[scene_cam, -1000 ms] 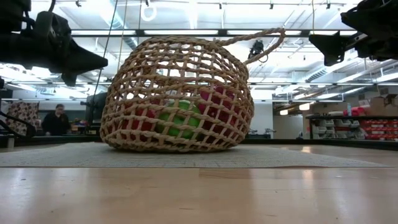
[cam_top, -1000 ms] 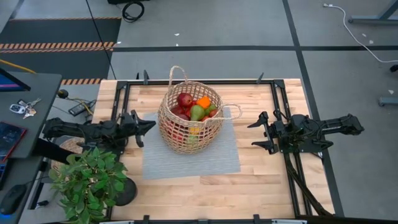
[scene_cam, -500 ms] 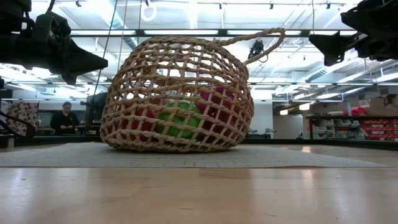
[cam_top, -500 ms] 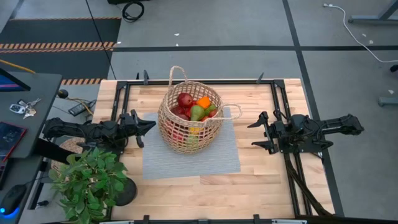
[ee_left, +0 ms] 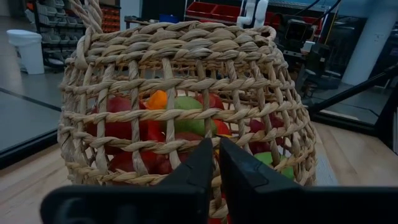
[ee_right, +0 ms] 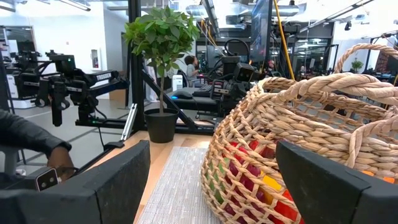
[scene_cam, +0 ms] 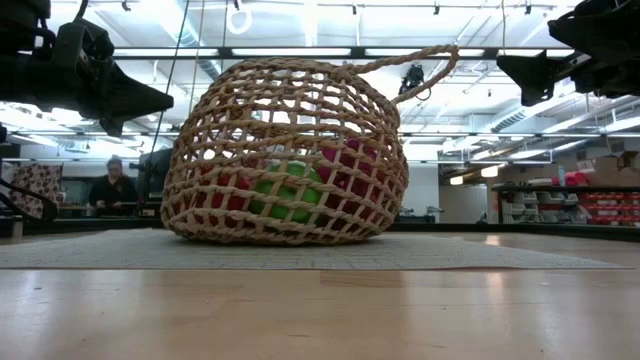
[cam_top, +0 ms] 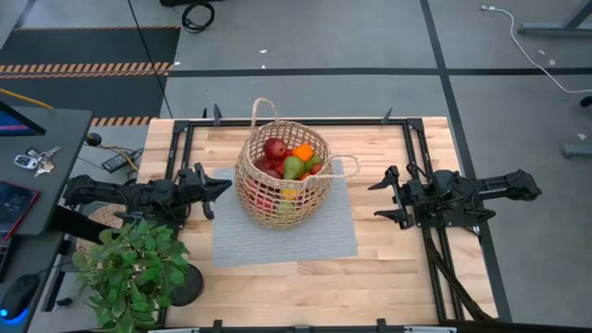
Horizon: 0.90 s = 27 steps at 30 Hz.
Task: Build produce basket
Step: Return to Home Position
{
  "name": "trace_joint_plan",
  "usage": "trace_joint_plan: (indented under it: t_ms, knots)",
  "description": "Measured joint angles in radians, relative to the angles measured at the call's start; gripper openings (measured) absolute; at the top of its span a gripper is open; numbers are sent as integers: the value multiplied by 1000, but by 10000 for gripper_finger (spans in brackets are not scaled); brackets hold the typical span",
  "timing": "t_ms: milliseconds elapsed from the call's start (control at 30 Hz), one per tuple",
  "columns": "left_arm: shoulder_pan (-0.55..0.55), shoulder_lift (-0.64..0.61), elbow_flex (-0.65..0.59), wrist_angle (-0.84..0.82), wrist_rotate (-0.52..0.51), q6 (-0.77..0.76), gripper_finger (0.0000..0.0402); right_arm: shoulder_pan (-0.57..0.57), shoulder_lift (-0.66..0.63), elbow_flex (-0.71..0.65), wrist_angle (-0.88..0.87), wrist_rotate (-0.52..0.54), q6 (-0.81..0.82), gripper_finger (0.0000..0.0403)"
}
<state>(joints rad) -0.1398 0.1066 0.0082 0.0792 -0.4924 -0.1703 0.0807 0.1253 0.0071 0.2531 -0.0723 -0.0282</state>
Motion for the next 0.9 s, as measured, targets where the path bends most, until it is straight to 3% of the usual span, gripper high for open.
trace_joint_plan:
  t_ms: [900]
  knots:
    - [0, 0, 0, -1, 0, 0, 34, 0, 0, 0, 0, 0, 0, 351]
